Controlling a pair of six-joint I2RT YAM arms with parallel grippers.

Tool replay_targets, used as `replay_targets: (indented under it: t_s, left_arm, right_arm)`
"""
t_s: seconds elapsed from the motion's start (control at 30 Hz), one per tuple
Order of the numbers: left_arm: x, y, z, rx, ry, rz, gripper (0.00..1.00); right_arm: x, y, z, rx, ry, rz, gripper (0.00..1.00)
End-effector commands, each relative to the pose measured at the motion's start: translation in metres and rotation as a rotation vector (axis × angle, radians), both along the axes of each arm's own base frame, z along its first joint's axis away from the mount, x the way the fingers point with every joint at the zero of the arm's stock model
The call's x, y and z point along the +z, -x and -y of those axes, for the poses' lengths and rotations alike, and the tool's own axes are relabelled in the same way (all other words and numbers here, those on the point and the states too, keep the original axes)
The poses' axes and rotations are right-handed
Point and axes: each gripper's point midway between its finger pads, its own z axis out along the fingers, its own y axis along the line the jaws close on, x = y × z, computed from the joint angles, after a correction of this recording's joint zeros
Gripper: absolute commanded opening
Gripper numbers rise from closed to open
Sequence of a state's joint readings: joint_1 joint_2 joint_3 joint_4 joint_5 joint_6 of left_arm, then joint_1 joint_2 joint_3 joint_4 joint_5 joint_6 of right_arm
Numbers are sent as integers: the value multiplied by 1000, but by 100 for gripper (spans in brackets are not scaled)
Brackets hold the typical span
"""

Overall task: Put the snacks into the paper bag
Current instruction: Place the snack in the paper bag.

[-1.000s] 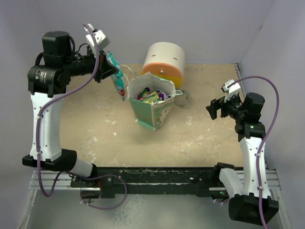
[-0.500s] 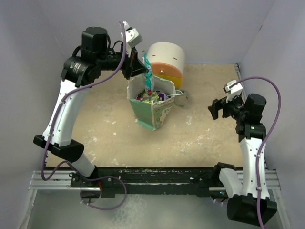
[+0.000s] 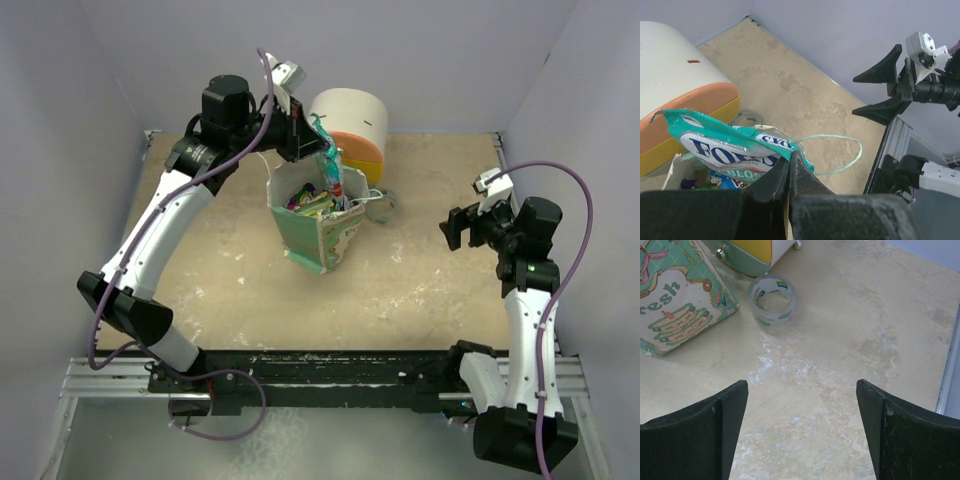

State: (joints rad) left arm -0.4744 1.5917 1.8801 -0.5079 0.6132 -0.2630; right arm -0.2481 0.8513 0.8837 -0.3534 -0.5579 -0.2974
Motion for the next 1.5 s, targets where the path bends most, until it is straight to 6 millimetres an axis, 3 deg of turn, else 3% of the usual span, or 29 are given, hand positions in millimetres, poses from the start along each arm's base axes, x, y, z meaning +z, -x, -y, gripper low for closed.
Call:
replay_targets:
  t_s: [0.0,0.23,0.63,0.93,1.23,1.47]
  left_arm:
    - [53,4,-3,69,149,85,0]
    - [29,-6,-6,141,141,16,0]
    - [-14,2,4,109,198,-124,3]
    - [-20,-8,3,186,244,-202,12]
    - [-64,-1,-2,166,124,-202,16]
    - [-50,2,-5,93,46,-3,27]
  right_arm:
    - [7,-1,0,-2,-12,30,91]
    - [8,-1,-1,5,-20,31,91]
    - [6,-3,-1,7,-25,28,91]
    - [4,-3,0,7,-25,29,91]
    - [3,-3,-1,8,-26,28,91]
    - [2,-3,0,7,-25,31,91]
